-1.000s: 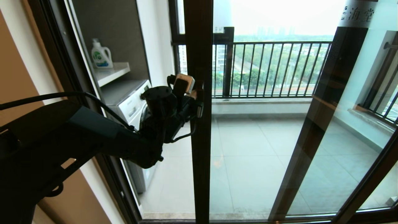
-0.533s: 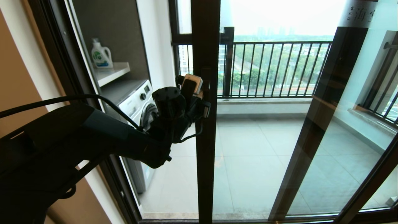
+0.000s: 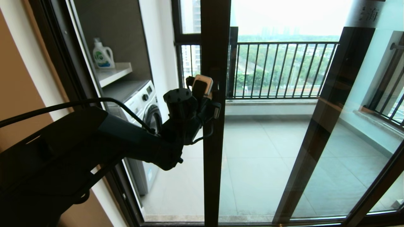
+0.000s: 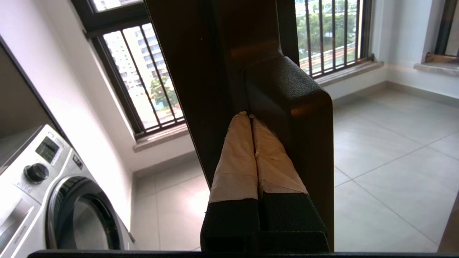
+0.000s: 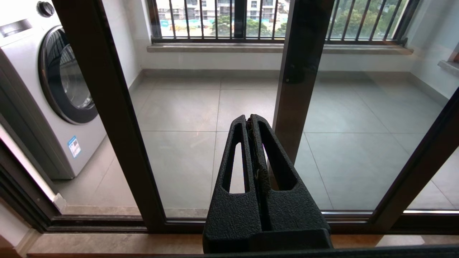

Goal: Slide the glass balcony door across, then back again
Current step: Open the slid door

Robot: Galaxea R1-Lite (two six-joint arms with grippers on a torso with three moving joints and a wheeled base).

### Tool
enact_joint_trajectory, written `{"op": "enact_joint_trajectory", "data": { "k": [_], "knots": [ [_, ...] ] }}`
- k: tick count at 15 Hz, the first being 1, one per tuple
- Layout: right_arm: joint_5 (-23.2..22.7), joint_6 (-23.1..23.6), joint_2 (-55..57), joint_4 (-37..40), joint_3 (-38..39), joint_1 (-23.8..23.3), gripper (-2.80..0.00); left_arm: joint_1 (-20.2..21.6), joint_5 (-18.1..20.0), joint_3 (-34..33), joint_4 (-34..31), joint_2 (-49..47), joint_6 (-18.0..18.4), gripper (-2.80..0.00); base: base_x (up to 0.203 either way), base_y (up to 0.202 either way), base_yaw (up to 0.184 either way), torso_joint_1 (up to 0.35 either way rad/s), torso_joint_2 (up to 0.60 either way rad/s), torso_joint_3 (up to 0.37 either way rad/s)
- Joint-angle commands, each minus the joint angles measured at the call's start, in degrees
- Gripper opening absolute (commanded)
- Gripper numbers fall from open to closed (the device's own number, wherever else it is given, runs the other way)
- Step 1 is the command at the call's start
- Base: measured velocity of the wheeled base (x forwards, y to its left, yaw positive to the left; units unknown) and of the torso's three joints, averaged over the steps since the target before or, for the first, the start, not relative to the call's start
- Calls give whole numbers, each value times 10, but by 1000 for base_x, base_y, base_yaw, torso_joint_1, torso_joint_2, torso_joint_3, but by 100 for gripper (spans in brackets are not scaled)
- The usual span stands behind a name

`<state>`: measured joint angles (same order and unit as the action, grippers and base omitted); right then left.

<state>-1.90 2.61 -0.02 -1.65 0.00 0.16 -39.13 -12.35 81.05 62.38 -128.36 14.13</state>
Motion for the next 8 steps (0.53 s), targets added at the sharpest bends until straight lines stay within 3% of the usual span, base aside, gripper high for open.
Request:
{"op": "enact_joint_trajectory", "data": {
  "k": [1, 8],
  "knots": [
    [0, 0, 0, 0, 7, 0, -280, -7, 0, 14, 7, -5, 1, -280, 0, 0, 0, 0, 0, 0],
    [0, 0, 0, 0, 7, 0, -280, -30, 6, 35, -3, -9, 1, -280, 0, 0, 0, 0, 0, 0]
  ]
}}
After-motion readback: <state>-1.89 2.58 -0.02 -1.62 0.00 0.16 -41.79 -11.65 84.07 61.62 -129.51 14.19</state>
